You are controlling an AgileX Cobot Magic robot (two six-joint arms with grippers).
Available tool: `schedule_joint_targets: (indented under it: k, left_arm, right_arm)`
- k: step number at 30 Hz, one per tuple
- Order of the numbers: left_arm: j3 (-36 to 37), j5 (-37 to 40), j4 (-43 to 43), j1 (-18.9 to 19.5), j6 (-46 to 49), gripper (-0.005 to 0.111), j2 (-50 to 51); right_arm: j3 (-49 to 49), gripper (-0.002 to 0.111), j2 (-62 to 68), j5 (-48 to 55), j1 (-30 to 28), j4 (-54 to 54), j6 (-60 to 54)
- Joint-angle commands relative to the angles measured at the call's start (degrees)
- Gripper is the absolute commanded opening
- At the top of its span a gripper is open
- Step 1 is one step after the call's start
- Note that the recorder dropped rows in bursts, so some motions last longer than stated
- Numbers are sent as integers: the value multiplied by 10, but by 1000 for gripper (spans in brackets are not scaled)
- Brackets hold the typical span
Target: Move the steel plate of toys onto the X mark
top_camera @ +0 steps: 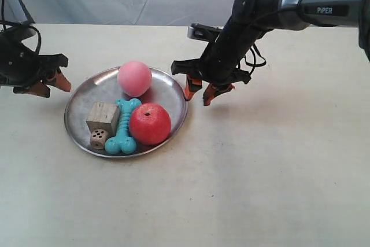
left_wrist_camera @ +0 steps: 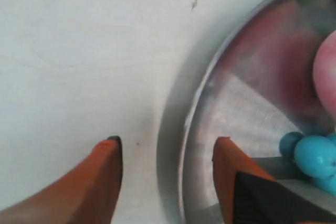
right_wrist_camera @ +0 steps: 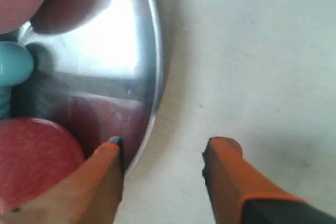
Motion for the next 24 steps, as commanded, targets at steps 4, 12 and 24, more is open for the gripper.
schedule_joint_targets:
  k: [4,12,24]
  left_arm:
    - [-2,28,-34,2,0,37,-84]
    - [33,28,-141,0,113,0,-245]
    - [220,-68,-299,-2,283,0,-545]
  right_arm:
    - [5,23,-75,43,-4,-98,45]
    - [159,0,-266,-112,1,-143,37]
    - [577,0,-661,-600,15,-258,36]
